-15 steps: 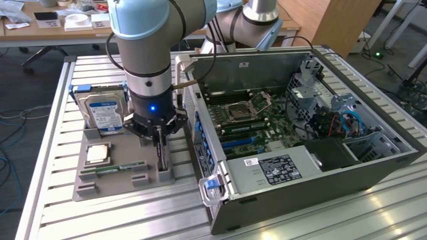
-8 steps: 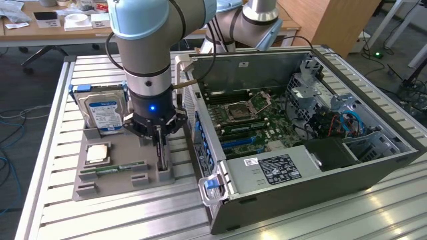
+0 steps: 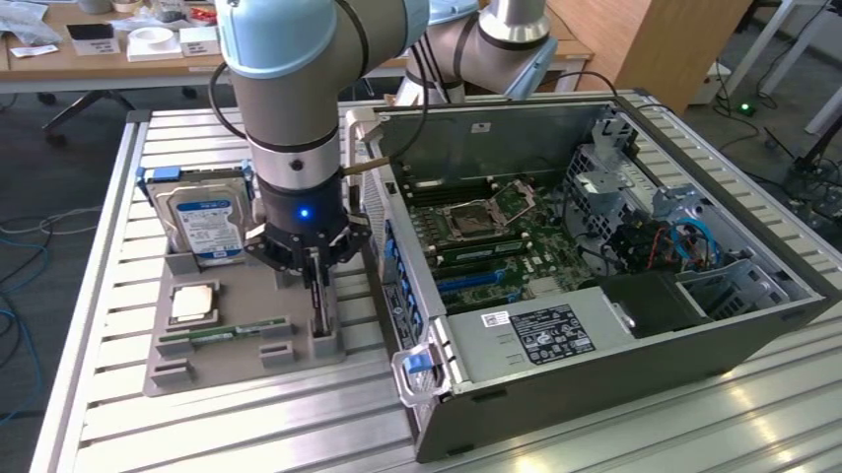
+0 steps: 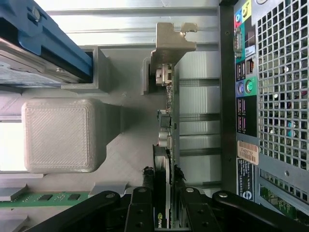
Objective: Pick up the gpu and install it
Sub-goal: 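Pick up the gpu and move the gpu toward the slot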
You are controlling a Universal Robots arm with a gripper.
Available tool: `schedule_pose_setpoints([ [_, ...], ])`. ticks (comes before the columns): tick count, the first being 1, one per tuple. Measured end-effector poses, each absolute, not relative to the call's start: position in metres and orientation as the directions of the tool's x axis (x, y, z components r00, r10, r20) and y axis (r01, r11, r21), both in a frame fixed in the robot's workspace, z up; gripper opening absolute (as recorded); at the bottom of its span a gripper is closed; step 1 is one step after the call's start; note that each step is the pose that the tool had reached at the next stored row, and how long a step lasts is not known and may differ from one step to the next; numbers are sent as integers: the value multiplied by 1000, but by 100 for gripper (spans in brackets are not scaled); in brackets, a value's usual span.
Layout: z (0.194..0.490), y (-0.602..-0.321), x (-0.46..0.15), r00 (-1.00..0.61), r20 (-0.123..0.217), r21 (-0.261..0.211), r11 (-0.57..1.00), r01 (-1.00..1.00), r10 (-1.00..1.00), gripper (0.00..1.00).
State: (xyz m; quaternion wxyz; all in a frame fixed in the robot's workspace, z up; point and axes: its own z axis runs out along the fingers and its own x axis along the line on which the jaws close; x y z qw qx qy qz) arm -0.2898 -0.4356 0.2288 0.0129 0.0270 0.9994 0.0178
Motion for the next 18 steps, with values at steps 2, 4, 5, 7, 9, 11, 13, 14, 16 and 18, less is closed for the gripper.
schedule_pose_setpoints([
  [2, 229, -436, -290, -998, -25, 36, 998, 53, 54, 26],
  [4, 229, -436, -290, -998, -25, 36, 998, 53, 54, 26],
  [5, 230, -435, -290, -998, -25, 36, 998, 53, 54, 26],
  [7, 234, -436, -290, -998, -25, 36, 998, 53, 54, 26],
  [9, 239, -436, -290, -998, -25, 36, 998, 53, 54, 26],
  [11, 246, -436, -290, -998, -25, 36, 998, 53, 54, 26],
  [13, 254, -436, -290, -998, -25, 36, 998, 53, 54, 26],
  [14, 258, -436, -290, -998, -25, 36, 998, 53, 54, 26],
  [16, 267, -436, -290, -998, -25, 36, 998, 53, 54, 26],
  [18, 276, -436, -290, -998, -25, 36, 998, 53, 54, 26],
])
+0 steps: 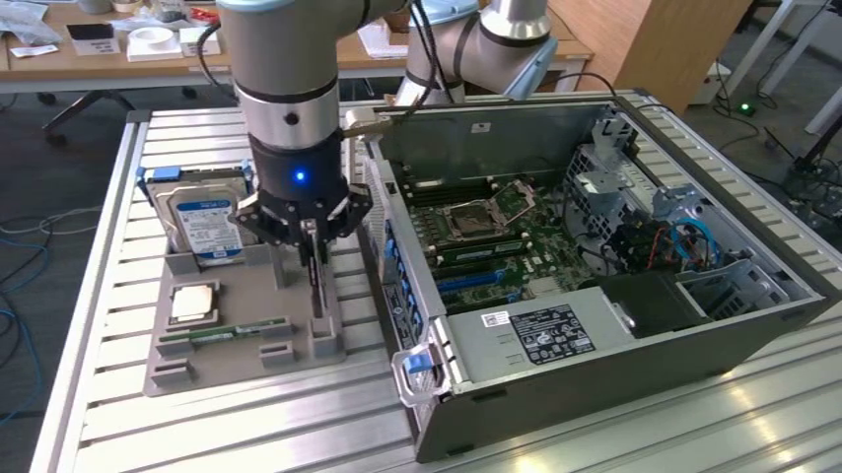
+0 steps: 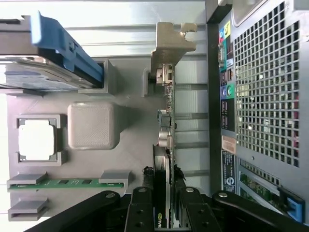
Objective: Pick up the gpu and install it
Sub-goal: 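Pick up the gpu and move the gpu toward the slot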
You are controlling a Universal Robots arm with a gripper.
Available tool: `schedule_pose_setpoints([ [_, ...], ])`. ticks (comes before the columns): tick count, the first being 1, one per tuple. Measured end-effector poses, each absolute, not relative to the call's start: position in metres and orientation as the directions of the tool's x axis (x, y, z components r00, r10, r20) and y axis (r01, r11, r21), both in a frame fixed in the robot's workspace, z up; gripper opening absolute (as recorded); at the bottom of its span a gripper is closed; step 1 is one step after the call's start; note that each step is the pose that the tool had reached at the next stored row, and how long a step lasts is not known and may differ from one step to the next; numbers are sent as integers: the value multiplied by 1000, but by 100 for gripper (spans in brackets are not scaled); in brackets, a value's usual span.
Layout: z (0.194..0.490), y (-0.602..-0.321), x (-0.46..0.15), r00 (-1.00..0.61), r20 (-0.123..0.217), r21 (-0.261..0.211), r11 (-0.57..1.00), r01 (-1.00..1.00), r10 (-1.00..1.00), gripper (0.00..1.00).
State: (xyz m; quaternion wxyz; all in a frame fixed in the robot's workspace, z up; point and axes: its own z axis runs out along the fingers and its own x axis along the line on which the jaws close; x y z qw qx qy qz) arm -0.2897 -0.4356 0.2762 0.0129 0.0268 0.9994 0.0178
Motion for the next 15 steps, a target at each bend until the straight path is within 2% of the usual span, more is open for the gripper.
schedule_pose_setpoints([
  [15, 343, -436, -290, -998, -25, 39, 998, 51, 52, 26],
])
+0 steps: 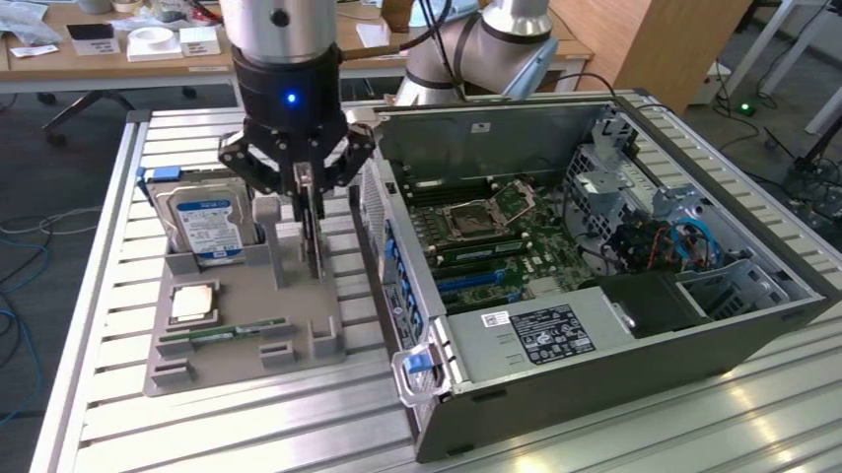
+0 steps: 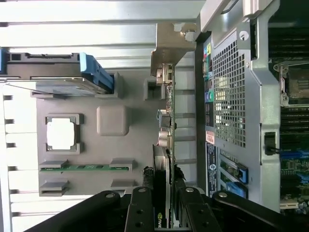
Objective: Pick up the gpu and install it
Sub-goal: 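Pick up the gpu and move the gpu toward the slot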
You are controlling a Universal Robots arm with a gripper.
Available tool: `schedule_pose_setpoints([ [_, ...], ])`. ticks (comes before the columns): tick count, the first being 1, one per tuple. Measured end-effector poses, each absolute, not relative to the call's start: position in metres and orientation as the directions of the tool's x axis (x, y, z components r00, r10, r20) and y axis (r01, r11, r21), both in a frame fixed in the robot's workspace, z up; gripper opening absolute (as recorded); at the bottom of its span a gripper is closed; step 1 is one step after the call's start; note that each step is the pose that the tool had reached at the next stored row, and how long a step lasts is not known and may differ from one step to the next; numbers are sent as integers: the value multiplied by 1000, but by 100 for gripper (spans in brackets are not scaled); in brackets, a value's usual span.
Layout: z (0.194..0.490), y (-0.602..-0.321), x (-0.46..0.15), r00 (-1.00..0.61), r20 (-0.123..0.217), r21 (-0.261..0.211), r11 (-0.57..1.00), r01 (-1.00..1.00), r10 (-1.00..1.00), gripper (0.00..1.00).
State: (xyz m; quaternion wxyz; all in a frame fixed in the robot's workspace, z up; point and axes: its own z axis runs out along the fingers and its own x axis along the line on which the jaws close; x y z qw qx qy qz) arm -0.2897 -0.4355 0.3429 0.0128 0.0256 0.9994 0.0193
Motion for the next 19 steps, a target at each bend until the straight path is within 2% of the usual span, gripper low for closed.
schedule_pose_setpoints([
  [2, 352, -436, -290, -998, -25, 39, 998, 51, 52, 26],
  [4, 388, -436, -290, -998, -25, 39, 998, 51, 52, 26],
  [6, 411, -436, -290, -998, -25, 39, 998, 51, 52, 26],
  [11, 432, -436, -290, -998, -25, 39, 998, 51, 51, 26],
  [19, 432, -436, -290, -998, -25, 39, 998, 51, 52, 26],
])
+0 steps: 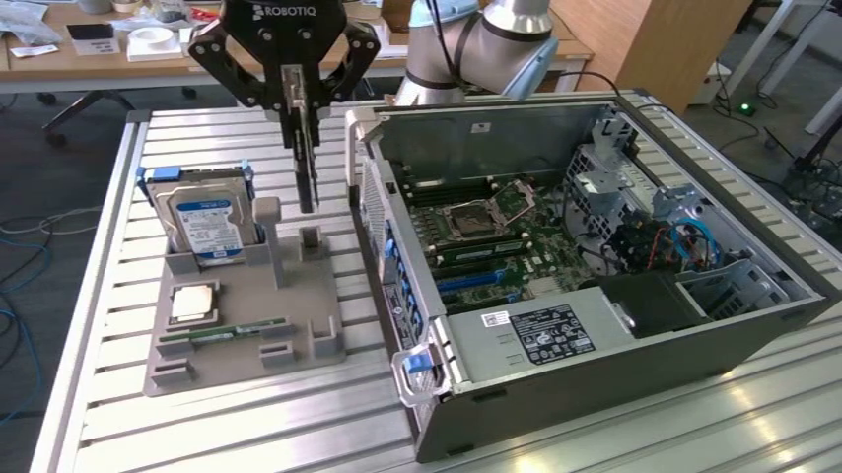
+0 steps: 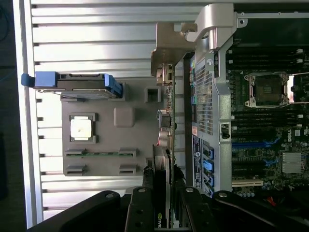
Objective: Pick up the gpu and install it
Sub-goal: 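Pick up the gpu and move the gpu toward the slot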
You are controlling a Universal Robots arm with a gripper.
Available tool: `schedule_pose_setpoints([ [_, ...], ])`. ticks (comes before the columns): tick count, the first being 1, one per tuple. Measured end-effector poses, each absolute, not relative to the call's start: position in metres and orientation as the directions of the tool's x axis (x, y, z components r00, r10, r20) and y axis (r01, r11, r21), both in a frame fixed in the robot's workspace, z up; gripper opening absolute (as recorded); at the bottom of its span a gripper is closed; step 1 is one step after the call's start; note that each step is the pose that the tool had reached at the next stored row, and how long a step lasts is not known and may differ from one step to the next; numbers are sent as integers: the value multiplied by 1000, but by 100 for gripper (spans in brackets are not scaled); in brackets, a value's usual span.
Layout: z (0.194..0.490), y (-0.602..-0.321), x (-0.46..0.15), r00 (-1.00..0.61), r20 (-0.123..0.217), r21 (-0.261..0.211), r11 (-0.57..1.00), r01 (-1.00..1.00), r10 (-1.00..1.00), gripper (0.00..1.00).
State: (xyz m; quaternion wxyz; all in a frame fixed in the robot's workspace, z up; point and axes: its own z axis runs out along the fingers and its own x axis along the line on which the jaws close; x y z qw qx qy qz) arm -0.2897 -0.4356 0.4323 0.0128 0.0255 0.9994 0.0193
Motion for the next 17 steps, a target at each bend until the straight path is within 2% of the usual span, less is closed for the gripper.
schedule_pose_setpoints([
  [17, 432, -433, -255, -998, -25, 39, 998, 50, 51, 26],
])
